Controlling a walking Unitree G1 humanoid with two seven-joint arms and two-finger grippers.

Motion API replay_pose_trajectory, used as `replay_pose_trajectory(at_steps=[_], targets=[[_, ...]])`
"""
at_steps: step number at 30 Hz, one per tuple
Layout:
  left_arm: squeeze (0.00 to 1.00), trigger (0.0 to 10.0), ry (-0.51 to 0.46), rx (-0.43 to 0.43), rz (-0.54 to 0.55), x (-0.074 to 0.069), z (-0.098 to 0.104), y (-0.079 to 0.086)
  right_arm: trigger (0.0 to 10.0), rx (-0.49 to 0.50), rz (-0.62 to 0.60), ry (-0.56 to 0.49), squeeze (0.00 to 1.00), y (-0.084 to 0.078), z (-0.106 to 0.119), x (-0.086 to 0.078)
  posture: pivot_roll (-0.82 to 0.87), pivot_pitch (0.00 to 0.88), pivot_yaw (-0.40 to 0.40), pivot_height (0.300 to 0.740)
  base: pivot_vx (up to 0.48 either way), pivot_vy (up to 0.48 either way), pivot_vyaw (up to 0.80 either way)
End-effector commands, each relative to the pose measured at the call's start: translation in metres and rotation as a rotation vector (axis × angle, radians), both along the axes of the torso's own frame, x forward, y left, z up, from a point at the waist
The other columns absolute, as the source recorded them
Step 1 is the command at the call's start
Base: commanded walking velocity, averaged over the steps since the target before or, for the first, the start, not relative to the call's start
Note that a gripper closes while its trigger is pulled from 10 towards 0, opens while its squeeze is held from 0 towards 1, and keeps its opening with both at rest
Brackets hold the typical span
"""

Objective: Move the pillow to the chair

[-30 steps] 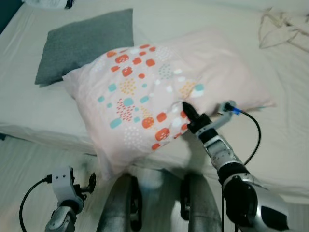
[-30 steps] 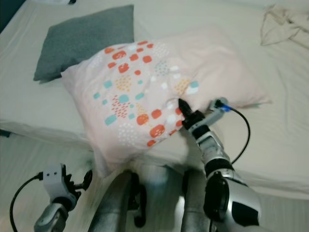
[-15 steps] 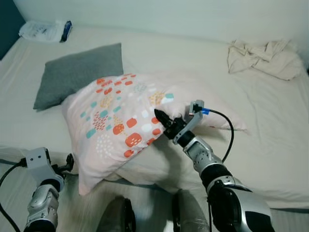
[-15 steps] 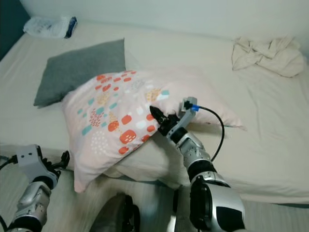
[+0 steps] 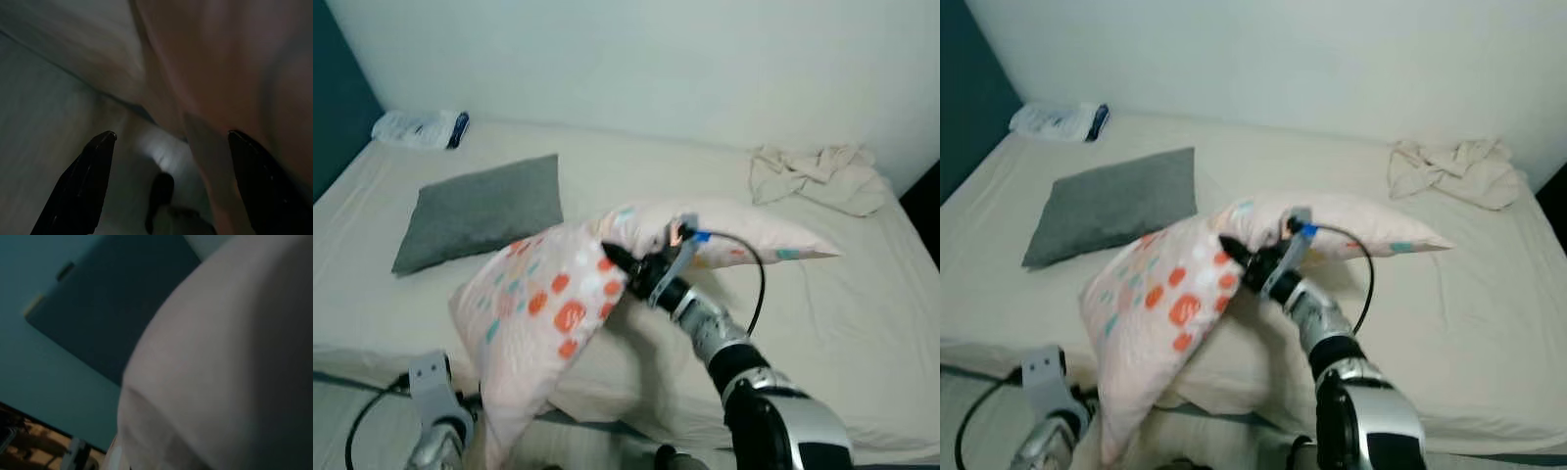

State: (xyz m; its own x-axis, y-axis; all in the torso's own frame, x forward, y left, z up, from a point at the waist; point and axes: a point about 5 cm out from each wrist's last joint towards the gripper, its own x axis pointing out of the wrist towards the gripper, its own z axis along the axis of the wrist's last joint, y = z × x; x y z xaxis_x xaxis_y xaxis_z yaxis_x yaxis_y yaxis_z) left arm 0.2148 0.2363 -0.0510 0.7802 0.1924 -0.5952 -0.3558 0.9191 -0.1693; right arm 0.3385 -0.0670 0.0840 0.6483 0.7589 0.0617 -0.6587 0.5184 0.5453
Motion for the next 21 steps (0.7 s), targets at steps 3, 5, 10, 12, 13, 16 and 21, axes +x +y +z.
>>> replay_pose_trajectory(at_steps=[3,5,10,12,13,16,21], targets=[[0.0,10.0,0.123,-0.036,-0.003,-0.025,-0.019,-0.011,1.8,-0.158,0.0,0.116,0.0,0.002,-0.039,-0.023,-0.01,0.03,-0.022,0.74,0.0,0.0,0.0],[0.0,10.0,0.169,-0.053,0.013,-0.036,-0.026,-0.014,10.0,-0.211,-0.019,0.198,0.0,-0.004,-0.059,-0.036,-0.01,0.02,-0.03,0.74,0.0,0.0,0.0],[0.0,10.0,0.223,-0.081,0.04,-0.049,-0.034,-0.017,10.0,-0.297,0.004,0.298,0.0,-0.009,-0.086,-0.059,0.0,0.008,-0.035,0.74,0.0,0.0,0.0],[0.0,10.0,0.254,-0.094,0.046,-0.057,-0.038,-0.02,10.0,-0.366,0.041,0.33,0.0,-0.009,-0.099,-0.073,0.0,0.006,-0.041,0.74,0.0,0.0,0.0],[0.0,10.0,0.277,-0.101,0.045,-0.062,-0.041,-0.023,10.0,-0.407,0.072,0.359,0.0,-0.008,-0.109,-0.085,0.0,0.003,-0.044,0.74,0.0,0.0,0.0],[0.0,10.0,0.303,-0.104,0.037,-0.069,-0.044,-0.027,10.0,-0.46,0.077,0.406,0.0,-0.009,-0.121,-0.098,0.01,0.001,-0.053,0.74,0.0,0.0,0.0],[0.0,10.0,0.331,-0.097,0.023,-0.075,-0.047,-0.029,10.0,-0.61,0.063,0.457,0.0,-0.018,-0.138,-0.115,0.02,0.0,-0.055,0.74,0.0,0.0,0.48]])
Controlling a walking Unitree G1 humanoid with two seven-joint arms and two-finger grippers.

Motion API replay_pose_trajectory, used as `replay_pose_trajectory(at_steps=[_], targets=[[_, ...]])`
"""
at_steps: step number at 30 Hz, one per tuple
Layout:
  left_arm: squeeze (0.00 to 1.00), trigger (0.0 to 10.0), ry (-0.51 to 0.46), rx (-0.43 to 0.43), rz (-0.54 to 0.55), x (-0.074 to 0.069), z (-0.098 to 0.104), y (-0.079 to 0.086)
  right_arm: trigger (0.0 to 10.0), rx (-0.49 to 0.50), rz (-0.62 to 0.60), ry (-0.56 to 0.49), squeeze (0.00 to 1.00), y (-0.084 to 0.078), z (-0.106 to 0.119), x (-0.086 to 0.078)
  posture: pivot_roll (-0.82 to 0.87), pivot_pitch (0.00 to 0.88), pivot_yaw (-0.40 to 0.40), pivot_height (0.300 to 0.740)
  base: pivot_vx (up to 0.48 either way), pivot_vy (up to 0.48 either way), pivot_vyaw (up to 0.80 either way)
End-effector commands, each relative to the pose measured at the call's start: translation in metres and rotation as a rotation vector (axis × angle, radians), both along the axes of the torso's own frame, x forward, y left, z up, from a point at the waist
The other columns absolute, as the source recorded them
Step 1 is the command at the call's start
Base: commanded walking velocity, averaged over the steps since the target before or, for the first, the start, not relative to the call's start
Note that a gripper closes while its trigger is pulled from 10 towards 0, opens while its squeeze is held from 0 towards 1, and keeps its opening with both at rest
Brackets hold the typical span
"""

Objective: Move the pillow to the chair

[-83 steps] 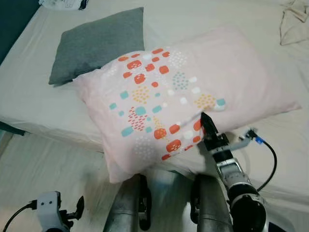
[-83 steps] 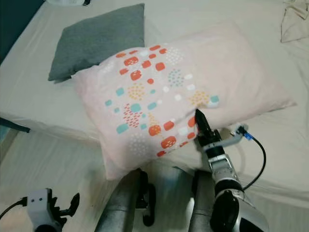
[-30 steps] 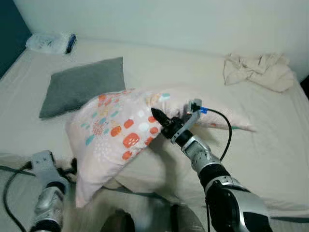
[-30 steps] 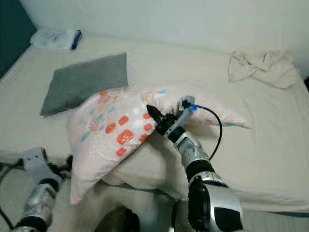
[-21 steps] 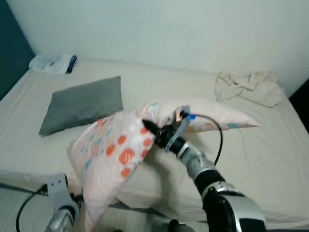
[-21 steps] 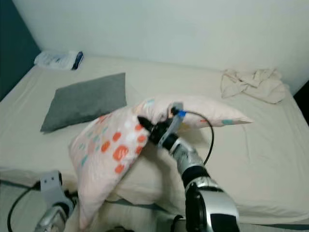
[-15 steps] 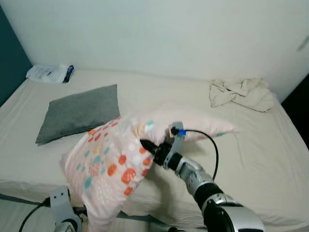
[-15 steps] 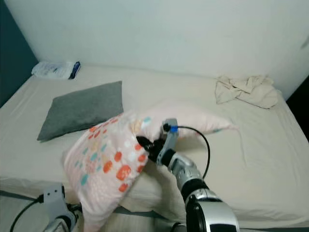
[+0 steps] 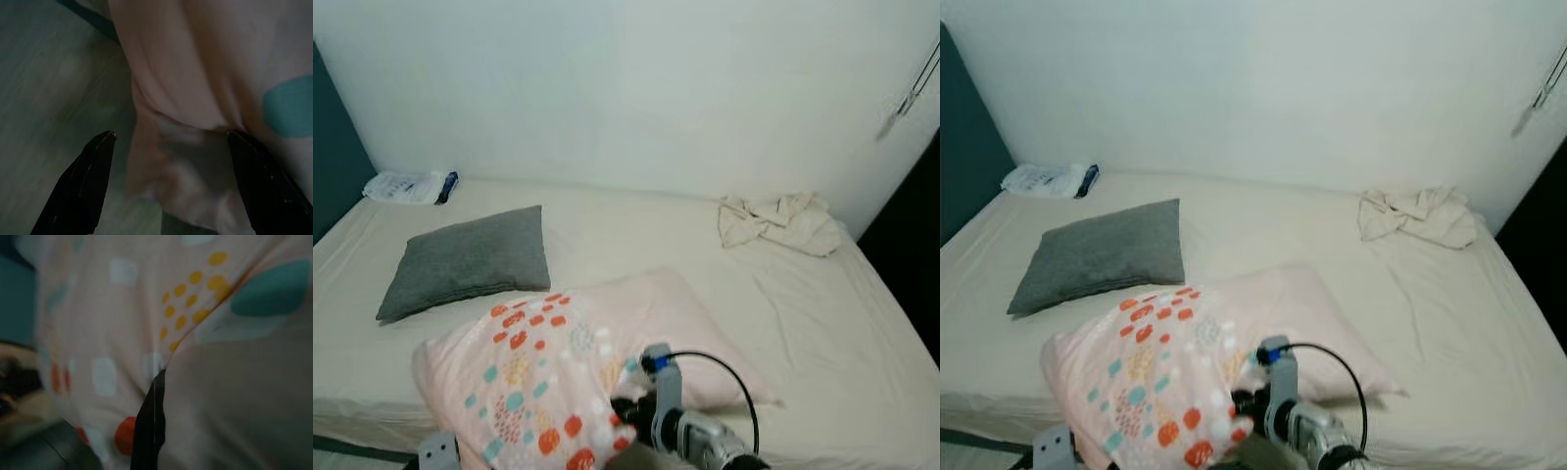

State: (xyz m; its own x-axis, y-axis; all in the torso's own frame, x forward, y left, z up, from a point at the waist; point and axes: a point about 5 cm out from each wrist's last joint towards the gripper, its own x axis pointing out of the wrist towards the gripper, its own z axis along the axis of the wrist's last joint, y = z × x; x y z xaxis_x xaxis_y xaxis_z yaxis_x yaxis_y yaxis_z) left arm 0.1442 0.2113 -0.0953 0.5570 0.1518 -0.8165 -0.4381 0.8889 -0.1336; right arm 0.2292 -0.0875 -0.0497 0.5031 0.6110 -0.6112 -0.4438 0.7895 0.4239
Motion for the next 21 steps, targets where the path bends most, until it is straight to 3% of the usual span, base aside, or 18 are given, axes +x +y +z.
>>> replay_pose_trajectory(at_steps=[1,7,9,14,21], targets=[[0.0,10.0,0.028,-0.005,-0.018,-0.005,-0.003,-0.003,10.0,-0.049,0.043,0.023,0.0,0.0,-0.005,-0.007,0.02,0.0,-0.054,0.74,0.0,0.0,0.79],[0.0,10.0,0.033,0.003,-0.029,-0.006,-0.003,-0.001,10.0,-0.079,0.018,0.063,0.0,-0.009,-0.012,-0.015,0.02,0.0,-0.052,0.74,0.0,0.0,0.79],[0.0,10.0,0.034,0.021,-0.06,-0.006,-0.002,0.002,10.0,-0.156,0.009,0.1,0.0,-0.021,-0.021,-0.025,0.02,0.0,-0.053,0.74,0.0,0.0,0.78],[0.0,10.0,0.037,0.038,-0.071,-0.007,-0.002,0.005,10.0,-0.211,-0.041,0.141,0.0,-0.036,-0.027,-0.034,0.03,0.0,-0.053,0.74,0.0,0.0,0.78],[0.0,10.0,0.059,0.046,-0.036,-0.018,-0.004,0.009,10.0,-0.141,-0.116,0.111,0.0,-0.035,-0.023,-0.027,0.04,0.015,-0.049,0.74,0.0,0.0,0.78]])
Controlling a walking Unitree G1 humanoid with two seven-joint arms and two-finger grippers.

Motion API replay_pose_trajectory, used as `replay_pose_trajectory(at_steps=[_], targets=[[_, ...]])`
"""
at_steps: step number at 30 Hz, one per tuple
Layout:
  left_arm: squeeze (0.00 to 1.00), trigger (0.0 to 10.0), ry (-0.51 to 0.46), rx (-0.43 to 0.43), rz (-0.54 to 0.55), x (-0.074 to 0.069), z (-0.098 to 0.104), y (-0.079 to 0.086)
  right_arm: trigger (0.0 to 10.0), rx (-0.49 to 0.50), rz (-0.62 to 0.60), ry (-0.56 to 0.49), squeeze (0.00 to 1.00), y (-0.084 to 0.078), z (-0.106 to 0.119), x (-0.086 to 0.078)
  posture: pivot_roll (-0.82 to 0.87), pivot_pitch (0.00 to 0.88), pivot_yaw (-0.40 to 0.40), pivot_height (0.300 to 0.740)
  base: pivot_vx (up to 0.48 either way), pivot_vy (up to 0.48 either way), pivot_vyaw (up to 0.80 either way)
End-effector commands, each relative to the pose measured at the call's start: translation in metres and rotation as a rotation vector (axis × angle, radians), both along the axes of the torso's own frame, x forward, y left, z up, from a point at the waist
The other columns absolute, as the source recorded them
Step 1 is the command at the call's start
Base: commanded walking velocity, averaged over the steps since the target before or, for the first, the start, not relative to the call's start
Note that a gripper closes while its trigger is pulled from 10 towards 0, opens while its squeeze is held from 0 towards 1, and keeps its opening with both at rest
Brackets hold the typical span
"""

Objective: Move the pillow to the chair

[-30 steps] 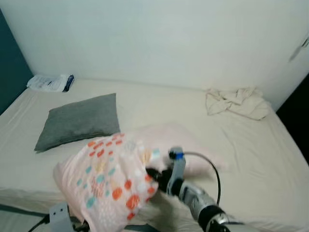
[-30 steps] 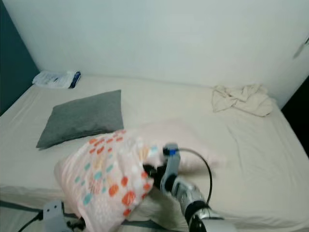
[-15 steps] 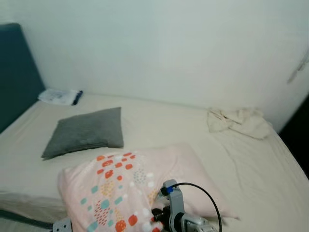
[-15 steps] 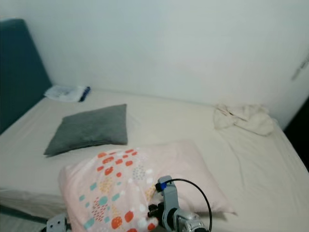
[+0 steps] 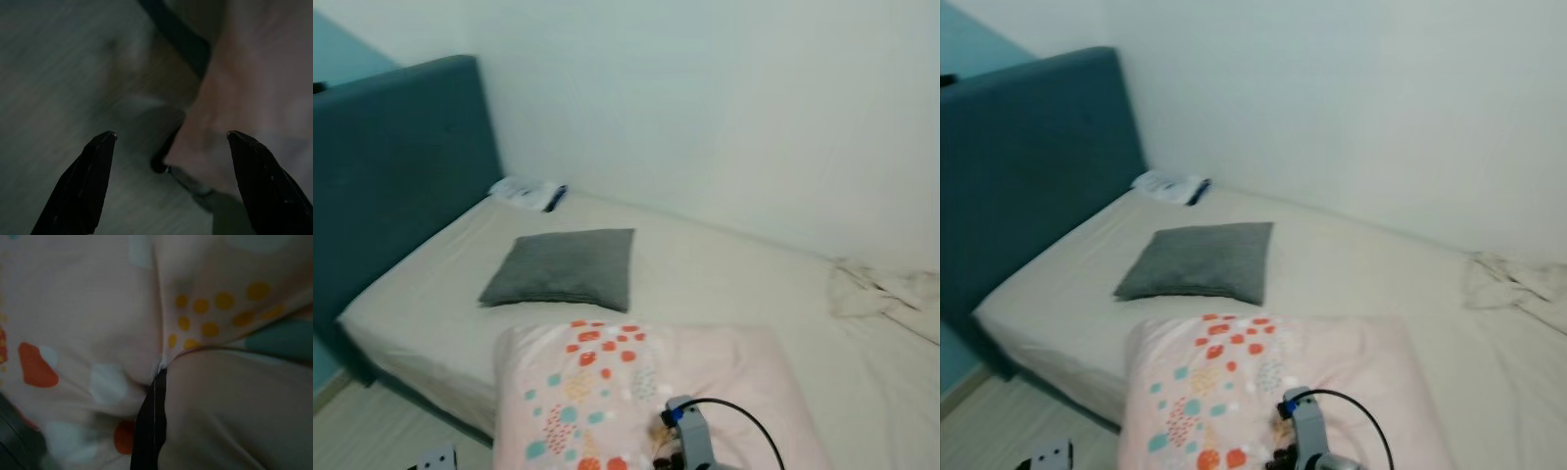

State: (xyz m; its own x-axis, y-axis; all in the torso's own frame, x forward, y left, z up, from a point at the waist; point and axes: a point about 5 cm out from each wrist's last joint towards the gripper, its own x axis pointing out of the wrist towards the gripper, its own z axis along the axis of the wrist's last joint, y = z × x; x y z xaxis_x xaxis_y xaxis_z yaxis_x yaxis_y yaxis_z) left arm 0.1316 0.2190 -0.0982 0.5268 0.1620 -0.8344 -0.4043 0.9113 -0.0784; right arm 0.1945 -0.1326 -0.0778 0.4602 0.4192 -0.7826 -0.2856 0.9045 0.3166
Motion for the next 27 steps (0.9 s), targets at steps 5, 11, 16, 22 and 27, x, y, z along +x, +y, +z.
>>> replay_pose_trajectory(at_steps=[5,11,16,22,27], targets=[[0.0,10.0,0.024,0.006,0.028,-0.012,-0.003,0.004,10.0,0.084,-0.003,-0.088,0.0,0.017,0.013,0.02,0.04,0.023,-0.047,0.74,0.0,0.0,0.77],[0.0,10.0,0.042,0.001,0.035,-0.019,-0.005,0.005,10.0,0.256,-0.088,-0.266,0.0,0.032,0.05,0.067,0.03,0.002,-0.019,0.74,0.0,0.0,0.77],[0.0,10.0,0.05,0.014,0.016,-0.019,-0.004,0.009,10.0,0.37,-0.088,-0.391,0.0,0.047,0.082,0.098,0.01,0.009,-0.014,0.74,0.0,0.0,0.76],[0.0,10.0,-0.01,0.047,0.024,0.001,0.005,0.022,10.0,0.541,-0.002,-0.53,0.0,0.077,0.124,0.124,0.02,0.018,-0.034,0.74,0.0,0.0,0.76],[0.0,10.0,-0.003,0.025,0.019,0.003,0.003,0.012,10.0,0.592,0.063,-0.555,0.0,0.087,0.131,0.124,0.02,0.003,-0.054,0.74,0.0,0.0,0.76]])
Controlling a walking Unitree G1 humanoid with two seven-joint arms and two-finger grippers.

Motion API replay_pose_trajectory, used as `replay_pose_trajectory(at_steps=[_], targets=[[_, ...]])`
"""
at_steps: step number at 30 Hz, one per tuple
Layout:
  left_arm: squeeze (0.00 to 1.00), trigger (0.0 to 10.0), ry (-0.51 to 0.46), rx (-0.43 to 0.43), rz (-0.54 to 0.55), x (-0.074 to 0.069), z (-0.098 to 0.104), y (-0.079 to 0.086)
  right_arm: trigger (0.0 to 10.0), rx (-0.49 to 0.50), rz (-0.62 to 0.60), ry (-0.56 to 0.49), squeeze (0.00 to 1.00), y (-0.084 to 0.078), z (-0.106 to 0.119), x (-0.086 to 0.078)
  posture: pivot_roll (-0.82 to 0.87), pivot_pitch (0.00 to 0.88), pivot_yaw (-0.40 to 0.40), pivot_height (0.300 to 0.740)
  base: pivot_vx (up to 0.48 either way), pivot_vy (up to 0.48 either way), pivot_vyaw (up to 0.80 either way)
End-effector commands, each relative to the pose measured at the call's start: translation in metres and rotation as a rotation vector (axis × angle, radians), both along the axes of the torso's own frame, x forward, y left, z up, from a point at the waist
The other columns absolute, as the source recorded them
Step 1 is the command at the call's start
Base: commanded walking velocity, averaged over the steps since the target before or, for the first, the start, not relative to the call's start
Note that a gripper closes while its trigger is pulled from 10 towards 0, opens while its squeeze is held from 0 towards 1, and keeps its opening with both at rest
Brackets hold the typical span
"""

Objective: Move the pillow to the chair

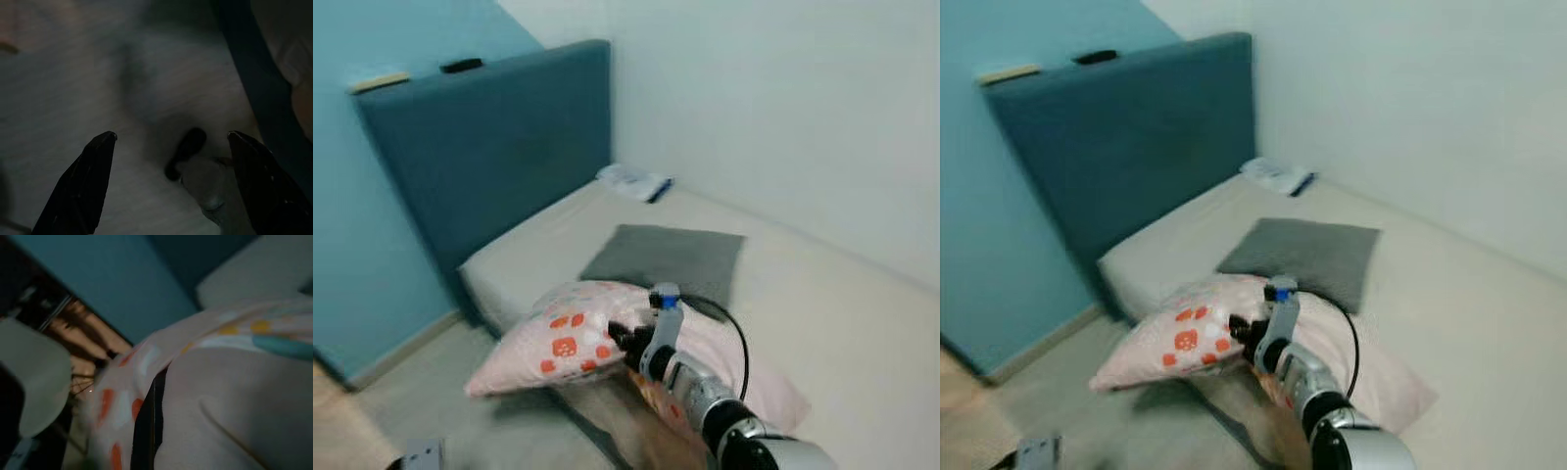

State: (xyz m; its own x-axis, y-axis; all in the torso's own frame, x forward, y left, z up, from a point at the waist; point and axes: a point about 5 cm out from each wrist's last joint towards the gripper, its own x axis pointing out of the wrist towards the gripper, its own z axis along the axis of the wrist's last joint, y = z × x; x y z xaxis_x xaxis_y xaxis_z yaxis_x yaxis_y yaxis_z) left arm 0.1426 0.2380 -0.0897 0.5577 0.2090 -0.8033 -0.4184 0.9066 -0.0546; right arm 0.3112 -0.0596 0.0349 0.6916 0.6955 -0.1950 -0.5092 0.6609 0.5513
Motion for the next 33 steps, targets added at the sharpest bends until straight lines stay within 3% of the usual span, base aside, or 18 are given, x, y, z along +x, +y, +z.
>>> replay_pose_trajectory(at_steps=[1,6,7,11,12,17,21,27,28,33], targets=[[0.0,10.0,0.04,-0.026,0.007,-0.009,-0.006,-0.009,10.0,0.062,0.04,-0.094,0.0,0.014,0.018,0.007,0.02,0.003,-0.054,0.74,0.0,0.0,0.76],[0.0,10.0,0.049,-0.062,-0.005,-0.012,-0.01,-0.024,10.0,0.014,0.078,-0.08,0.0,0.014,0.009,0.0,-0.01,0.0,-0.05,0.74,0.0,0.0,0.76],[0.0,10.0,0.06,-0.077,-0.027,-0.012,-0.012,-0.033,10.0,-0.027,0.069,-0.055,0.0,0.008,0.002,-0.003,-0.02,0.0,-0.045,0.74,0.0,0.0,0.76],[0.0,10.0,0.069,-0.085,-0.051,-0.012,-0.013,-0.04,10.0,-0.054,0.059,-0.022,0.0,0.001,-0.007,-0.008,-0.03,0.005,-0.047,0.74,0.0,0.0,0.76],[0.0,10.0,0.06,-0.087,-0.103,-0.008,-0.012,-0.045,10.0,-0.098,0.051,0.02,0.0,-0.005,-0.019,-0.016,-0.03,0.0,-0.064,0.74,0.0,0.0,0.76],[0.0,10.0,0.043,-0.064,-0.171,0.0,-0.009,-0.043,10.0,-0.129,0.033,0.049,0.0,-0.012,-0.028,-0.022,-0.04,0.033,-0.043,0.74,0.0,0.0,0.76],[0.0,10.0,0.049,-0.052,-0.163,-0.001,-0.008,-0.034,10.0,-0.105,0.019,0.062,0.0,-0.015,-0.029,-0.024,-0.03,0.036,-0.031,0.74,0.0,0.0,0.76],[0.0,10.0,0.064,-0.052,-0.182,-0.009,-0.01,-0.03,10.0,-0.047,0.134,0.073,0.0,0.004,-0.035,-0.038,-0.02,0.036,-0.046,0.74,0.0,0.0,0.76],[0.0,10.0,0.07,-0.058,-0.167,-0.011,-0.011,-0.031,10.0,-0.003,0.202,0.058,0.0,0.015,-0.032,-0.042,-0.02,0.027,-0.055,0.74,0.0,0.0,0.76],[0.0,10.0,0.063,-0.071,-0.142,-0.011,-0.011,-0.034,10.0,0.079,0.278,0.031,0.0,0.028,-0.024,-0.043,-0.02,0.032,-0.07,0.74,0.0,0.0,0.76]])
